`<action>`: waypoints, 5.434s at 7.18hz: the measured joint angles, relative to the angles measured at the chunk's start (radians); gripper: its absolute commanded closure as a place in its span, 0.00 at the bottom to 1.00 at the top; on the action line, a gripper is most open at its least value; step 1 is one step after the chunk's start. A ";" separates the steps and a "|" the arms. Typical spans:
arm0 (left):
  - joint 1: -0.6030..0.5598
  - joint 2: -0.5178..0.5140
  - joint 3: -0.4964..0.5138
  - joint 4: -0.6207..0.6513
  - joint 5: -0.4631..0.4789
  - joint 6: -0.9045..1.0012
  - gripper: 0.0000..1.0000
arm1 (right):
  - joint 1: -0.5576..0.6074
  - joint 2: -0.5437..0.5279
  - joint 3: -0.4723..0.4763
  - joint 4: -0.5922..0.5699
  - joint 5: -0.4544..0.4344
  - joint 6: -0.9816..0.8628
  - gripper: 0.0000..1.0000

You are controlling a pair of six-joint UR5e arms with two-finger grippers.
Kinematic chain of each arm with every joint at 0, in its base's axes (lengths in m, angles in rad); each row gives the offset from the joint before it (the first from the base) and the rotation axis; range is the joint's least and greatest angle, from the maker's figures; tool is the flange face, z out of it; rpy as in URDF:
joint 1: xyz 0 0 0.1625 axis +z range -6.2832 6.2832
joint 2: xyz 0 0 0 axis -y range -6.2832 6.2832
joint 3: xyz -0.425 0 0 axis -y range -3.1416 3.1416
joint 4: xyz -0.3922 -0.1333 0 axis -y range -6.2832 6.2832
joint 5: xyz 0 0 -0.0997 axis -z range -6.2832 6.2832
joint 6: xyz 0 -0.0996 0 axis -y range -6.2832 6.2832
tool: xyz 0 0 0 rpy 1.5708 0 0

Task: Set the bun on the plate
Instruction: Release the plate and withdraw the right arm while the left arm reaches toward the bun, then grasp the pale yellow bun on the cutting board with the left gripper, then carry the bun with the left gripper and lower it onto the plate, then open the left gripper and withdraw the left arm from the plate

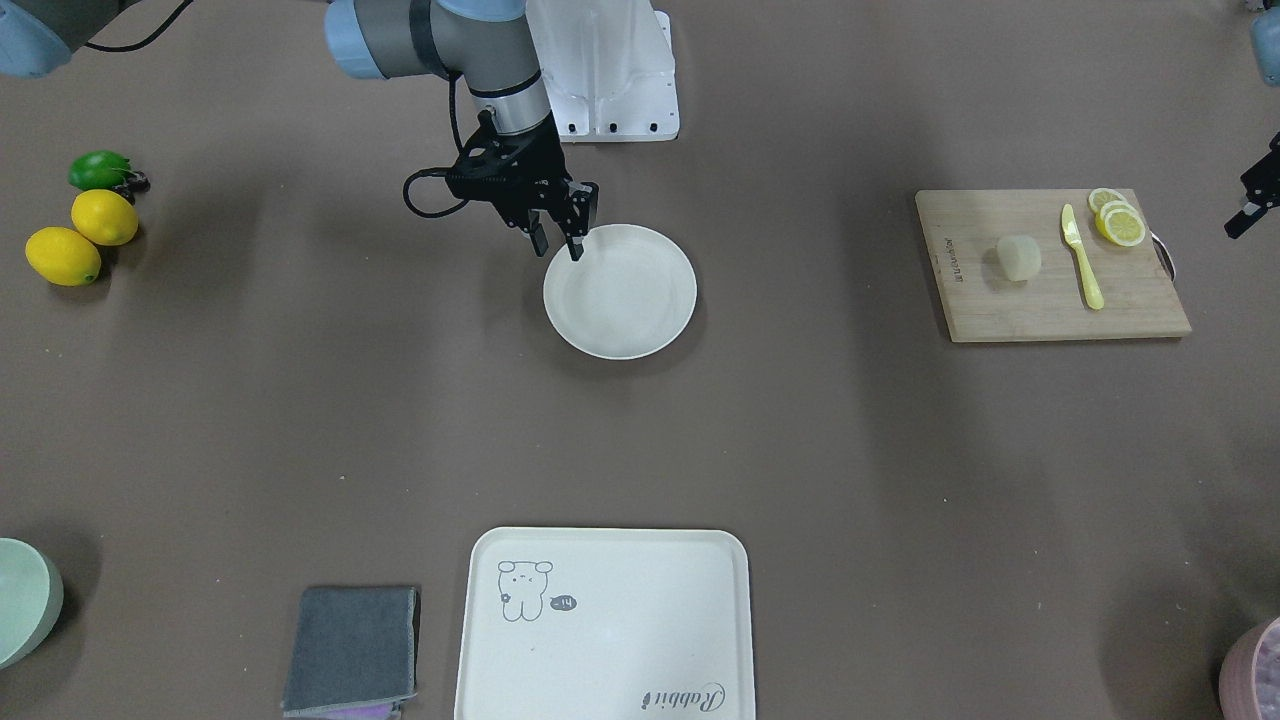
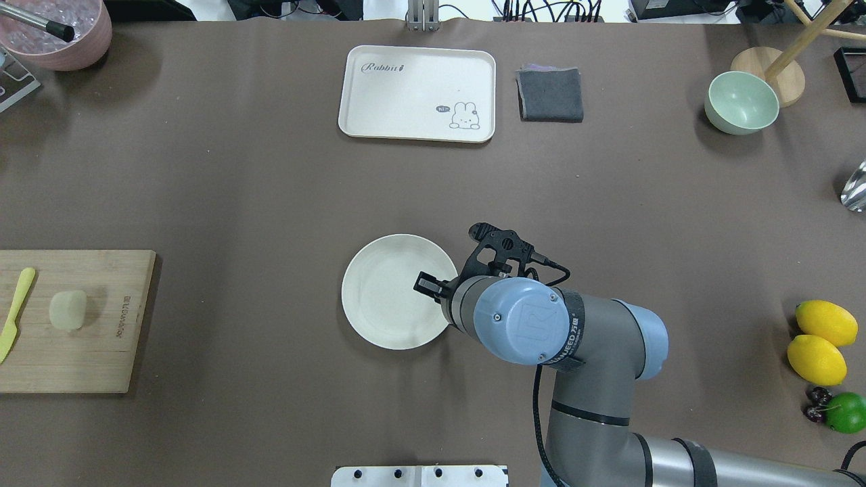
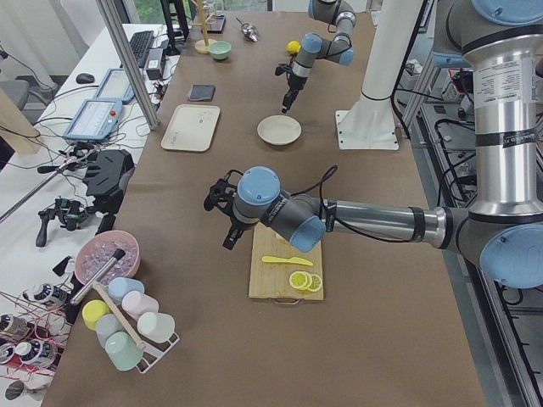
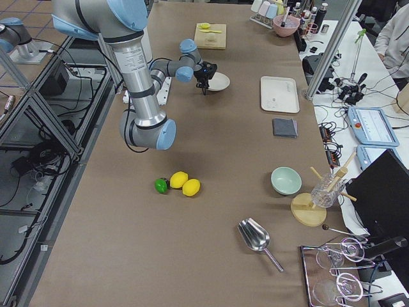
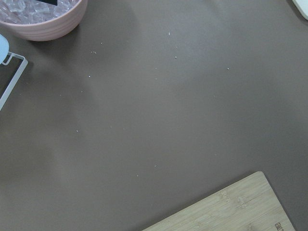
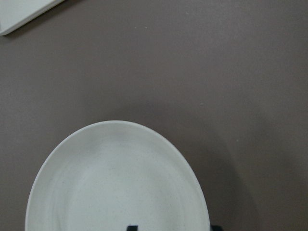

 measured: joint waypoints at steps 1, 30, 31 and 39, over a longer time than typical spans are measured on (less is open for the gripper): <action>0.009 0.006 -0.003 -0.019 0.000 -0.084 0.03 | 0.034 -0.004 0.027 -0.036 0.019 -0.044 0.00; 1.041 -0.651 0.214 -0.305 0.838 -1.349 0.03 | 1.142 -0.840 0.143 -0.106 0.775 -1.693 0.00; 1.043 -0.654 0.219 -0.305 0.847 -1.350 0.03 | 1.143 -0.840 0.143 -0.106 0.775 -1.694 0.00; 1.019 -0.631 -0.018 -0.062 0.798 -1.348 0.03 | 1.144 -0.840 0.121 -0.105 0.775 -1.692 0.00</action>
